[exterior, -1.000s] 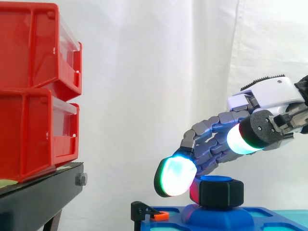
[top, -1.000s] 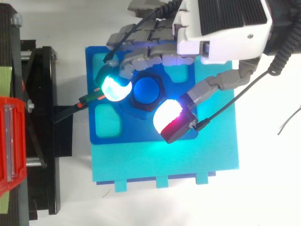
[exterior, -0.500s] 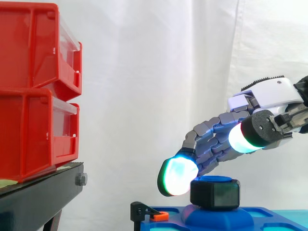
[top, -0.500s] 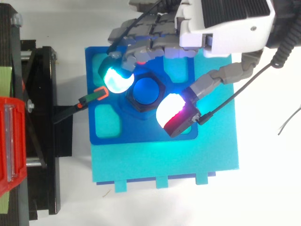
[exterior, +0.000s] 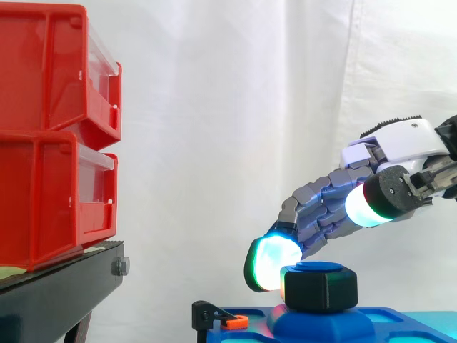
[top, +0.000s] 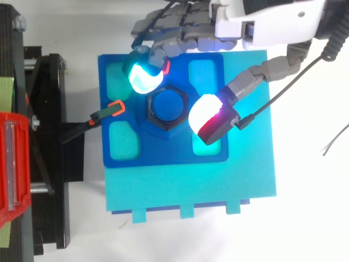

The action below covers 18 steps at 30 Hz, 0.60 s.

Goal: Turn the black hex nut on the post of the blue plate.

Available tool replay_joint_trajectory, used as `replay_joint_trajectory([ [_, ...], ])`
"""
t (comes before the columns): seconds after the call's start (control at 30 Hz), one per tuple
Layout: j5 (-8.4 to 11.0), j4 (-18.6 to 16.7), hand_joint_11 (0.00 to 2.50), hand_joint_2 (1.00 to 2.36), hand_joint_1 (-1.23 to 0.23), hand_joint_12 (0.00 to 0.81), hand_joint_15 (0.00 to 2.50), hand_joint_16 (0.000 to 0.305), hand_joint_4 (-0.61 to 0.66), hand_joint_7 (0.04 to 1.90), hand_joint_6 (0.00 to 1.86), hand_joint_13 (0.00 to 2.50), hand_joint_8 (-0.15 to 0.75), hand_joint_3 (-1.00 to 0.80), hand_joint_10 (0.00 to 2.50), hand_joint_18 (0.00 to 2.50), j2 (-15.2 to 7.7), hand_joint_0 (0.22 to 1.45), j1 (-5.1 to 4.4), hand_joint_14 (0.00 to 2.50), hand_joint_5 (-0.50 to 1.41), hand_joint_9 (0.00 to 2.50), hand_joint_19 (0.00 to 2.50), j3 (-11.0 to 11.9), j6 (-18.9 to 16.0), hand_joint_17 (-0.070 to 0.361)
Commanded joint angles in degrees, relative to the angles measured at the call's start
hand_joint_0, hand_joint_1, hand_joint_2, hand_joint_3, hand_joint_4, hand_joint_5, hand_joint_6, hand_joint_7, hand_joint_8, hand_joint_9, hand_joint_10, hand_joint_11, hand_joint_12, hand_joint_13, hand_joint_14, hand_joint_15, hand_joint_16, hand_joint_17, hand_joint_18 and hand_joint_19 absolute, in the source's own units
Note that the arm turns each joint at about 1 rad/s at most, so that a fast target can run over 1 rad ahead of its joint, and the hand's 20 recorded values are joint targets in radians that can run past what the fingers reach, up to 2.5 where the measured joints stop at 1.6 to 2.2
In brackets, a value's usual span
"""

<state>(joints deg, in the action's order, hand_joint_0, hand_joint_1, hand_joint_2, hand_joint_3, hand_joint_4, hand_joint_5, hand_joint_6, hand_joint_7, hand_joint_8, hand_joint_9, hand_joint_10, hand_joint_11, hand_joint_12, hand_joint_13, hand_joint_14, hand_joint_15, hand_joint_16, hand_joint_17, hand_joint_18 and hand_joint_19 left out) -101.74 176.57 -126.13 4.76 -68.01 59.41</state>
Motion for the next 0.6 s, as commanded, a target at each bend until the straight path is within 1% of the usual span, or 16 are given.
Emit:
replay_joint_trajectory([
  [0.0, 0.05, -0.35, 0.0, 1.0, -0.35, 0.364, 0.0, 0.053, 0.2, 0.8, 0.5, 0.18, 0.24, -0.5, 0.0, 0.0, 0.01, 0.46, 0.07, 0.0, -0.2, 0.22, 0.0, 0.25, 0.0, 0.12],
  [0.13, 0.31, 0.71, 0.0, 1.0, -0.35, 0.364, 0.0, 0.053, 0.2, 0.8, 0.5, 0.18, 0.241, -0.5, 0.0, 0.0, 0.01, 0.46, -0.37, 0.0, -0.2, 0.22, 0.0, 2.18, 0.0, 0.12],
  [0.27, 0.75, 1.94, 0.0, 1.0, -0.35, 0.364, 0.0, 0.053, 0.2, 0.8, 0.5, 0.18, 0.241, -0.5, 0.0, 0.0, 0.01, 0.46, -0.81, 0.0, -0.2, 0.22, 0.0, 3.33, 0.0, 0.12],
  [0.33, 1.63, 2.2, 0.0, 1.0, -0.35, 0.364, 0.0, 0.053, 0.2, 0.8, 0.5, 0.18, 0.241, -0.5, 0.0, 0.0, 0.01, 0.46, -1.07, 0.0, -0.2, 0.22, 0.0, 3.94, 0.09, 0.12],
  [0.4, 3.21, 2.02, 0.0, 1.0, -0.35, 0.364, 0.0, 0.053, 0.2, 0.8, 0.5, 0.18, 0.241, -0.5, 0.0, 0.0, 0.01, 0.46, -1.77, 0.0, -0.2, 0.22, 0.0, 3.94, 0.0, 0.12],
  [0.5, 4.27, 1.85, 0.0, 1.0, -0.35, 0.364, 0.0, 0.053, 0.2, 0.8, 0.5, 0.18, 0.24, -0.5, 0.0, 0.0, 0.01, 0.46, -2.39, 0.0, -0.2, 0.22, 0.0, 3.94, 0.09, 0.12],
  [0.53, 4.71, 1.58, 0.0, 1.0, -0.35, 0.364, 0.0, 0.053, 0.2, 0.8, 0.5, 0.18, 0.24, -0.5, 0.0, 0.0, 0.01, 0.46, -3.09, 0.0, -0.2, 0.22, 0.0, 3.94, 0.09, 0.12],
  [0.57, 4.97, 1.58, 0.0, 1.0, -0.35, 0.364, 0.0, 0.053, 0.2, 0.8, 0.5, 0.18, 0.24, -0.5, 0.0, 0.0, 0.01, 0.46, -3.36, 0.0, -0.2, 0.22, 0.0, 3.94, 0.09, 0.12],
])
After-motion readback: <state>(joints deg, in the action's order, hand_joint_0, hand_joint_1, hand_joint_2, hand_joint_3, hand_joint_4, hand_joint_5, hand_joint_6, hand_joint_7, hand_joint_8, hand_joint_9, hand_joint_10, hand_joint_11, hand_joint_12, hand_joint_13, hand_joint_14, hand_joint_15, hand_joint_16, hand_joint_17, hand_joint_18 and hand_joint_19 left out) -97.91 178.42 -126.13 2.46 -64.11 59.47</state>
